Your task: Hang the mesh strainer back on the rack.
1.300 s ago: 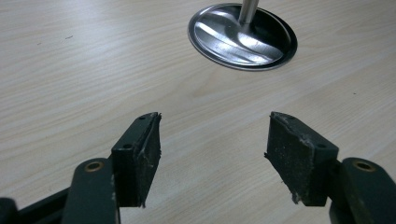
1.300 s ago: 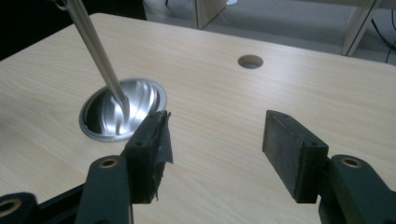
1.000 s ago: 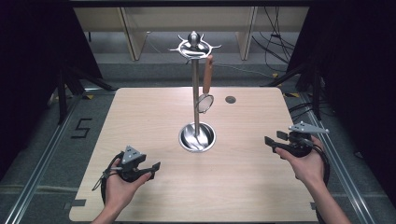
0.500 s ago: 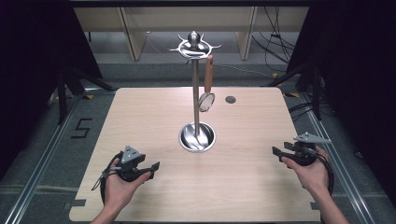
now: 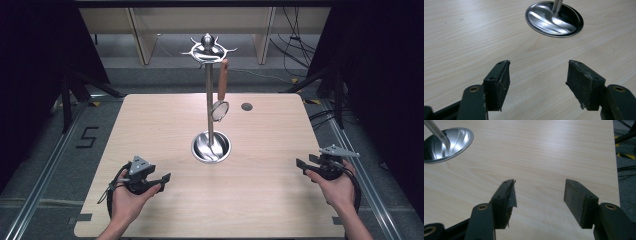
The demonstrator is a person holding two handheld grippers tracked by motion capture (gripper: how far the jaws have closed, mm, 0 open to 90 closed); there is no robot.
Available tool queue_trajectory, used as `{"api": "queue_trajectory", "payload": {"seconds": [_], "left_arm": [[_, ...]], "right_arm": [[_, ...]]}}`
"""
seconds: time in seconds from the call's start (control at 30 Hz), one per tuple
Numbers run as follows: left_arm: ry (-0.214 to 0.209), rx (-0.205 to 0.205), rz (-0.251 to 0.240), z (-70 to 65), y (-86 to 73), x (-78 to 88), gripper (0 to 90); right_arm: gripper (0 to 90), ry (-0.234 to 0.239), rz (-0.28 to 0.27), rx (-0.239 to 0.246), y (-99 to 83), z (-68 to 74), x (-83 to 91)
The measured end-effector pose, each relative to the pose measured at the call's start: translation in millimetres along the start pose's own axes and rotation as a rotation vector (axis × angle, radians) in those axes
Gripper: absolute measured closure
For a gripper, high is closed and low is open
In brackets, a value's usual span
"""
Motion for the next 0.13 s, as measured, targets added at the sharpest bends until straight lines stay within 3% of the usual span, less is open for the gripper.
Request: {"api": "queue_trajectory", "payload": {"seconds": [0.03,0.07,0.13], "left_arm": [[-0.002,-0.002,0.0,0.0,0.3,0.1,34.3],[0.009,-0.014,0.012,0.1,0.8,1.3,34.3],[-0.002,-0.004,0.003,-0.4,1.2,-0.2,34.3]], "right_arm": [[42.6,0.006,-0.004,0.006,0.2,-0.3,1.9],[42.6,-0.004,0.002,-0.027,-1.3,2.5,2.9],[42.7,0.005,0.0,-0.042,-2.0,3.5,3.6]]}}
Point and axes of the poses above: each handheld gripper's, and its own axes: x roughly backward along the jaws, y roughly out of its top, z roughly to its left, the point moved 3 cm from there along -x, roughly forward along the jaws, and after that the axes turned 9 degrees about y, right-handed, at the moved point
